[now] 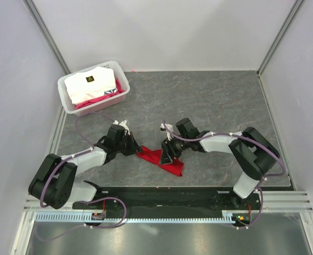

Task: Fold the napkin, place the utensils inside, and roll it up
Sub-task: Roll the napkin with the utensil

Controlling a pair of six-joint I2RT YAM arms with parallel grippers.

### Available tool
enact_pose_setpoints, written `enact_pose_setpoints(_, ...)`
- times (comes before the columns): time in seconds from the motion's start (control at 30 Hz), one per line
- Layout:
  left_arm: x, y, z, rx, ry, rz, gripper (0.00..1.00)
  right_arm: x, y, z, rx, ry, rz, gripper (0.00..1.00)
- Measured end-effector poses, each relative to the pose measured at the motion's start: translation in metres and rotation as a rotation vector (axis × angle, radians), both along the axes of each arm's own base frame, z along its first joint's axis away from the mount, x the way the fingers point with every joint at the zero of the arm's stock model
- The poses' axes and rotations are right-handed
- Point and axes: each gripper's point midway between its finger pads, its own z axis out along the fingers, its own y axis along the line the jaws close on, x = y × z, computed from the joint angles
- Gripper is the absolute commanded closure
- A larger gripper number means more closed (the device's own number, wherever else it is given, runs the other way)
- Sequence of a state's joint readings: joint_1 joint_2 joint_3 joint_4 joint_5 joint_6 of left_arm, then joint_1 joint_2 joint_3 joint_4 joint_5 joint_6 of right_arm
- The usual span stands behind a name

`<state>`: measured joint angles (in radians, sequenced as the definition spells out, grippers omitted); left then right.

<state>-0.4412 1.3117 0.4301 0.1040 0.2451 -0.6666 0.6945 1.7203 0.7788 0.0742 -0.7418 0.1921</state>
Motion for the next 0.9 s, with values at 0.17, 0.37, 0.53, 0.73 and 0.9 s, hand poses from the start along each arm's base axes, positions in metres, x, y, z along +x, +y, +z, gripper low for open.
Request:
enact_pose_setpoints(0.17, -0.003, -0.001, -0.005, 0.043, 0.078, -0.027, 0.98, 0.000, -0.008, 0.006, -0.170, -0.191, -0.045, 0.25)
enact_pose_setpoints(0.37, -0.006, -0.003, -0.007, 0.067, 0.142, -0.058, 0.98, -0.021, 0.003, 0.020, -0.300, -0.474, -0.033, 0.21)
enact_pose_setpoints(0.53, -0.010, -0.003, -0.006, 0.078, 0.172, -0.073, 0.98, -0.022, 0.001, 0.018, -0.373, -0.580, -0.052, 0.22)
enact_pose_setpoints(0.73, -0.013, -0.002, -0.006, 0.089, 0.190, -0.078, 0.98, -0.017, -0.010, -0.003, -0.470, -0.595, -0.063, 0.25)
enact_pose_setpoints(0.9, -0.013, -0.002, -0.006, 0.092, 0.198, -0.079, 0.95, -0.021, -0.011, -0.014, -0.496, -0.574, -0.050, 0.52)
